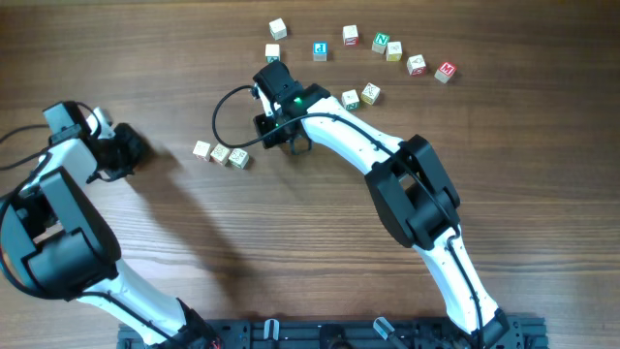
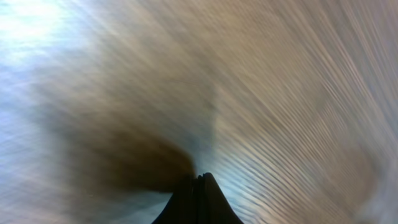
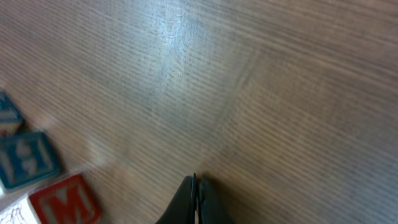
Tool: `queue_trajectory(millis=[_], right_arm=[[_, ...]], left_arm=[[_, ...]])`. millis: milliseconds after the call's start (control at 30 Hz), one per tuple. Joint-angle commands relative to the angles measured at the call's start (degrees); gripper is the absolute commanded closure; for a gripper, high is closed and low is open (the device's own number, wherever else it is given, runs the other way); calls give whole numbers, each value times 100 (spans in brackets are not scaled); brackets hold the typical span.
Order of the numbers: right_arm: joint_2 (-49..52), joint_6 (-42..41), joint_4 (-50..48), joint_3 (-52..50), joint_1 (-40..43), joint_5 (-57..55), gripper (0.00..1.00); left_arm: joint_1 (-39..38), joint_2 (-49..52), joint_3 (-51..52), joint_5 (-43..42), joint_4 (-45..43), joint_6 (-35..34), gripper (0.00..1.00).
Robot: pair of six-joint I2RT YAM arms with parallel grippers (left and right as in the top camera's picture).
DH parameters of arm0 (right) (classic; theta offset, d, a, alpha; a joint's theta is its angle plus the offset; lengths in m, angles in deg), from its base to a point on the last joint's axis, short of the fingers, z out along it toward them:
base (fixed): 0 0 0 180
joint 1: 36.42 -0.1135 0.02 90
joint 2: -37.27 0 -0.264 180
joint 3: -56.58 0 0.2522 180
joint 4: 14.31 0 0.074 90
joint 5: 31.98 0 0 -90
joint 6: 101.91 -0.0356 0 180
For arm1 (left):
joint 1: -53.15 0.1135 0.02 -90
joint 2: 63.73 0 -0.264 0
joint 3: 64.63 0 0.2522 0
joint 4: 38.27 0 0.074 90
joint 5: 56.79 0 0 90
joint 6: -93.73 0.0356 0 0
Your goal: Form a horizontal line
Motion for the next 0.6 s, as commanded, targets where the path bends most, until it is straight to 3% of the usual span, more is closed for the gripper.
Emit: queue_trajectory(millis=[0, 133, 567], right_arm=[[-184, -437, 529, 94, -24, 389, 96], [-184, -697, 905, 76, -66, 542, 96], [-184, -234, 916, 76, -358, 588, 96]], left_arm=[[-367, 120, 83, -321, -232, 1447, 96], [-603, 120, 83, -240, -553, 1563, 96], [-841, 120, 83, -566, -518, 1561, 96]])
